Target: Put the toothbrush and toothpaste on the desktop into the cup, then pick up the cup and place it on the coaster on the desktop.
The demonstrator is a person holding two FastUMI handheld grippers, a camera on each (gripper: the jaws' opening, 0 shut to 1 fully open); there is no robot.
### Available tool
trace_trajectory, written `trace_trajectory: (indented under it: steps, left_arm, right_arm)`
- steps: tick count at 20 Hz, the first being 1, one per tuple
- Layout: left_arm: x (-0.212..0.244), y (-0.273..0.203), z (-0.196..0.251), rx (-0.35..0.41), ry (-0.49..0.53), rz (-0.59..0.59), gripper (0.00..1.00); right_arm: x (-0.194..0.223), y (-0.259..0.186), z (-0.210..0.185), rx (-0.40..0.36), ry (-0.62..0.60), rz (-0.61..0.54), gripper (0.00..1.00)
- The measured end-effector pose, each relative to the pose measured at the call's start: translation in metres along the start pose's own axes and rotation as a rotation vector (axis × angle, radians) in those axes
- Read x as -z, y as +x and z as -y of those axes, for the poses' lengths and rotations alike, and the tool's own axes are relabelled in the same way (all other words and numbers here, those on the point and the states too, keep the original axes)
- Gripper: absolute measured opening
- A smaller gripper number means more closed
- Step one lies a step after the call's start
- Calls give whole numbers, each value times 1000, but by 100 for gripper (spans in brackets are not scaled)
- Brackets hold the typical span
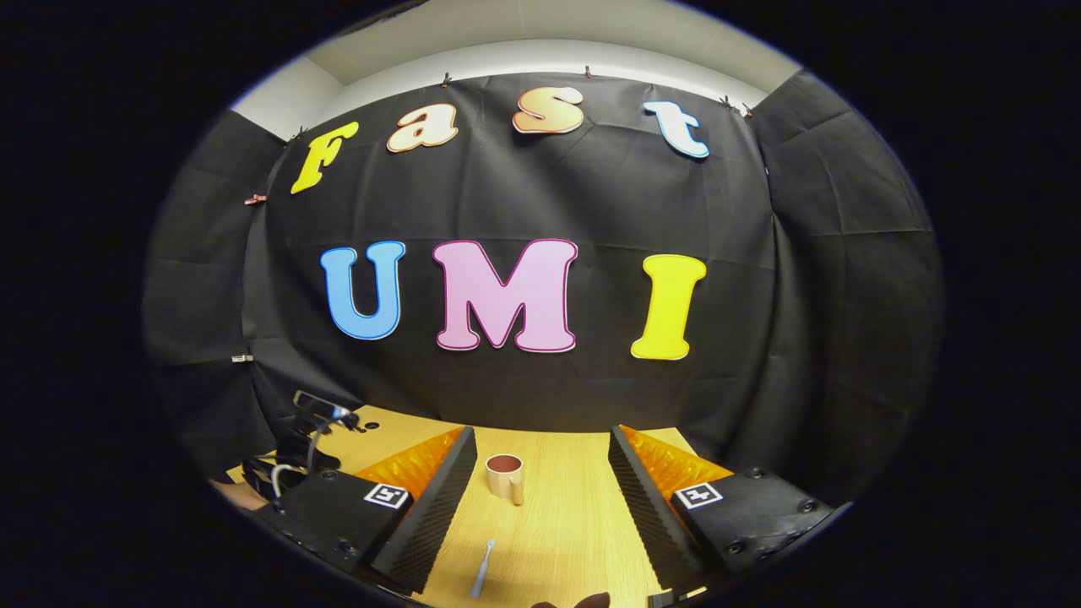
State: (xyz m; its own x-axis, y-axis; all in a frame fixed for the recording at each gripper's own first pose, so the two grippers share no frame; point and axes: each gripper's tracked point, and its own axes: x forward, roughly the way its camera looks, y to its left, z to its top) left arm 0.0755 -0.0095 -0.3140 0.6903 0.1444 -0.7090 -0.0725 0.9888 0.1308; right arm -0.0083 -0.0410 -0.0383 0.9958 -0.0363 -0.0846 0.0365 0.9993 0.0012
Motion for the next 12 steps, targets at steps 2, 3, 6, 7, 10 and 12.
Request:
trace_trajectory:
  steps: [2,3,6,7,10,12]
  left_arm:
    - [10,20,0,-15,18,-47,96]
    - [15,29,0,-19,24,-68,96]
    - [24,50,2,-41,39,-133,94]
    - [29,56,3,-51,49,-153,93]
    - [43,68,3,-75,71,-211,92]
    - [49,74,1,-85,73,-229,89]
  right_arm:
    - [4,-1,5,6,-4,-12,97]
    - [7,-1,7,9,-9,-18,97]
    - [15,-2,11,10,-7,-43,97]
    - [19,-1,12,10,-1,-56,97]
    - [32,0,10,2,12,-94,97]
    - [39,1,9,-3,16,-120,97]
